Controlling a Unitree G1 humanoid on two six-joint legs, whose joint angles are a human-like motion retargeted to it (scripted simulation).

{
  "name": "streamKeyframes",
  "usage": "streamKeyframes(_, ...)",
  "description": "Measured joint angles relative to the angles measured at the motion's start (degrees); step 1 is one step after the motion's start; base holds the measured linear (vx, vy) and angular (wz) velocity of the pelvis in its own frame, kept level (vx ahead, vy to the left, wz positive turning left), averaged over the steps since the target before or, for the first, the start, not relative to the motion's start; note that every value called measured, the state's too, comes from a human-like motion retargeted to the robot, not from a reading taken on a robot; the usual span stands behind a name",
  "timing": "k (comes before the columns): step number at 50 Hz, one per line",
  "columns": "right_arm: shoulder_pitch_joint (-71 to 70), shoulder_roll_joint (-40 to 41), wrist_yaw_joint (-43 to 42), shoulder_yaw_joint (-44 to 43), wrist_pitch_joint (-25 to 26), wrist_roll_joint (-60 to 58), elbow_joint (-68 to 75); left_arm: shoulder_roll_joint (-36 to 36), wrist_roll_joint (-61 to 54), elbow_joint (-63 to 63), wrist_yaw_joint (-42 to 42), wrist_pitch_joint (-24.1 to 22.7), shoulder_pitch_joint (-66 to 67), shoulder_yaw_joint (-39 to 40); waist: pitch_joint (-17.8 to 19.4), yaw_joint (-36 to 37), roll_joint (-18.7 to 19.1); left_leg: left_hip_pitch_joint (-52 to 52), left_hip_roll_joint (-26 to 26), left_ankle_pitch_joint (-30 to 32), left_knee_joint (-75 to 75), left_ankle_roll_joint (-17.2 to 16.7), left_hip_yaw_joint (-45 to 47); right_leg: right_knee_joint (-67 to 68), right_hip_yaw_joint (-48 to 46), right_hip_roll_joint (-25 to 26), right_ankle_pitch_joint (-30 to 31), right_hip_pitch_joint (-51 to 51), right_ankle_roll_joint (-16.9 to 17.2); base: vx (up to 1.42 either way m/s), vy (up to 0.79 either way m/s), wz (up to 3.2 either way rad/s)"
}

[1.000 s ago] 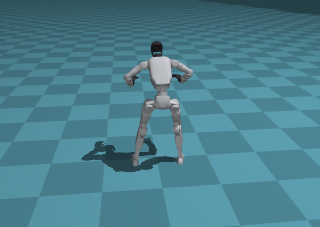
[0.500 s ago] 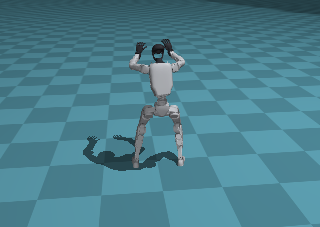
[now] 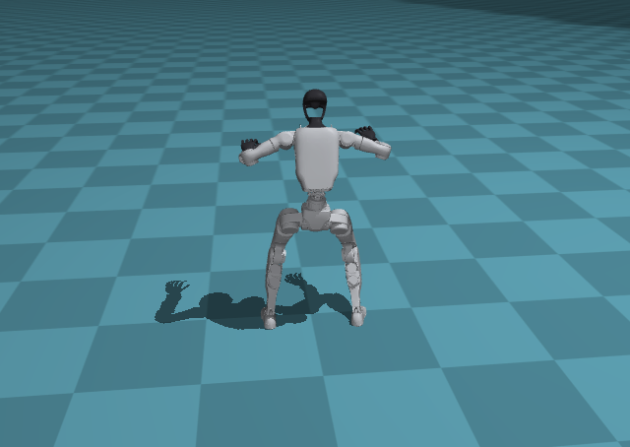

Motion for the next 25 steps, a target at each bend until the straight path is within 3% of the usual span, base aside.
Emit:
streamKeyframes(5, 25.3, 4.6, 1.5, -29.0, -2.1, -0.3, -16.2, -6.9, 0.4, -16.8, 0.6, -2.2, 20.0, 19.5, 0.0, 0.8, -0.5, 3.0, 0.1, -0.3, -1.4, 0.0, 0.5, -1.5, -0.5, -0.3, -0.2, 3.1, 0.7, 0.13, 0.0, -0.01)
streamKeyframes(9, 23.8, -1.6, 1.1, -39.3, 0.5, -1.1, -19.9, -1.0, 0.2, -23.8, 1.4, -0.1, 16.6, 25.2, 0.0, 1.7, -0.1, 6.6, -0.1, -0.3, -2.7, 0.1, 0.7, -2.8, -1.2, -0.8, -0.4, 7.0, 0.9, 0.1, 0.0, 0.03)
streamKeyframes(12, 14.2, -10.1, 4.3, -39.2, 3.8, 0.0, -18.2, 7.9, -1.1, -24.6, -2.1, 3.4, 2.8, 20.9, -0.2, 2.5, 1.0, 9.4, -0.1, -0.4, -3.6, 0.2, 0.6, -3.7, -2.0, -1.1, -0.5, 10.3, 1.0, 0.07, 0.0, 0.07)
streamKeyframes(14, 0.6, -15.6, 6.5, -30.0, 5.3, 0.7, -14.3, 12.0, -0.8, -20.7, -5.7, 5.3, -17.9, 7.0, -0.7, 3.7, 2.3, 10.9, 0.1, -0.5, -3.9, 0.1, 0.4, -4.2, -2.6, -1.1, -0.5, 12.1, 1.1, 0.06, -0.01, 0.06)
streamKeyframes(16, -17.0, -18.4, 6.4, -14.7, 6.0, 0.9, -9.2, 12.5, 1.0, -13.7, -7.0, 6.4, -45.5, -14.5, -1.1, 5.6, 3.4, 12.6, 0.3, -0.7, -4.3, -0.2, 0.3, -4.6, -3.1, -1.1, -0.6, 14.0, 1.2, 0.05, -0.01, 0.03)
streamKeyframes(18, -35.2, -18.0, 6.2, 3.9, 6.6, 0.5, -2.7, 9.3, 1.8, -3.7, -6.9, 8.2, -71.3, -38.2, -2.7, 7.6, 3.2, 13.5, 0.4, -0.8, -4.5, -0.4, 0.3, -4.8, -3.3, -1.2, -0.7, 15.0, 1.1, 0.05, -0.01, 0.03)
streamKeyframes(20, -58.7, -12.1, 5.6, 28.3, 7.8, -1.0, 7.8, 3.8, 1.7, 9.7, -6.0, 10.5, -91.9, -58.6, -3.5, 8.2, 1.3, 14.7, 0.4, -0.9, -4.9, -0.7, 0.5, -4.9, -3.5, -1.4, -0.9, 16.2, 1.2, 0.03, -0.01, 0.01)
streamKeyframes(22, -82.4, -1.5, 4.2, 54.2, 8.8, -1.0, 23.8, -1.7, 0.4, 23.2, -5.6, 11.3, -98.6, -66.9, -5.5, 5.8, 0.6, 15.2, 0.1, -1.0, -5.1, -0.9, 0.3, -4.9, -3.8, -1.9, -1.1, 17.0, 1.3, 0.06, 0.0, 0.15)
streamKeyframes(25, -92.5, 10.9, 4.1, 69.8, 9.0, 0.2, 42.0, -11.3, 0.6, 40.1, -6.9, 12.0, -98.1, -68.4, -8.4, 4.0, 1.9, 15.9, -0.1, -1.1, -5.5, -1.0, 0.1, -5.5, -4.5, -2.3, -1.1, 18.2, 1.6, 0.08, 0.0, 0.16)
